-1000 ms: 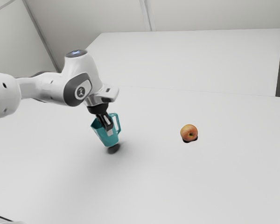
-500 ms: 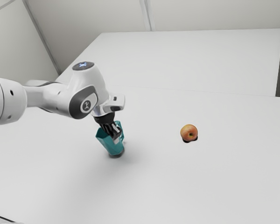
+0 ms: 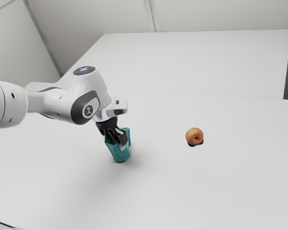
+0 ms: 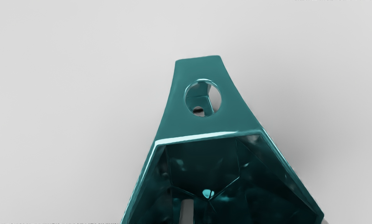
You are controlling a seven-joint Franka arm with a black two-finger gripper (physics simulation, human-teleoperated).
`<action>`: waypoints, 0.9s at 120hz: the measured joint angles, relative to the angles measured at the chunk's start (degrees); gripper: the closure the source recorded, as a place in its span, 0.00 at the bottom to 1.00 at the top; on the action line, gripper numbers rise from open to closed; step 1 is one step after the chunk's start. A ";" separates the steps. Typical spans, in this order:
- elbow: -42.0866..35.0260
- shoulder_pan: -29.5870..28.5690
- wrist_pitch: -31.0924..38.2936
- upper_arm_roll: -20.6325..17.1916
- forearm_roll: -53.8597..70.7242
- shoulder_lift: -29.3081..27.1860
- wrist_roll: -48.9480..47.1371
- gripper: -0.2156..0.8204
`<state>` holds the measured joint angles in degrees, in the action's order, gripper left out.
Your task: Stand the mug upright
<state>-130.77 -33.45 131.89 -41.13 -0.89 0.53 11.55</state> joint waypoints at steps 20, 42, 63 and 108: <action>0.91 -2.67 -1.19 -0.99 -0.06 -2.54 -0.65 0.35; 11.08 -1.89 -9.17 -1.16 -0.35 -5.38 -1.12 0.27; 21.99 -2.44 -18.31 -1.00 -0.44 -4.12 -2.11 0.23; 41.25 25.92 -35.29 29.66 0.23 1.07 -7.06 0.21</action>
<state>-89.51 -7.54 96.60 -11.47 -0.66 1.61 4.50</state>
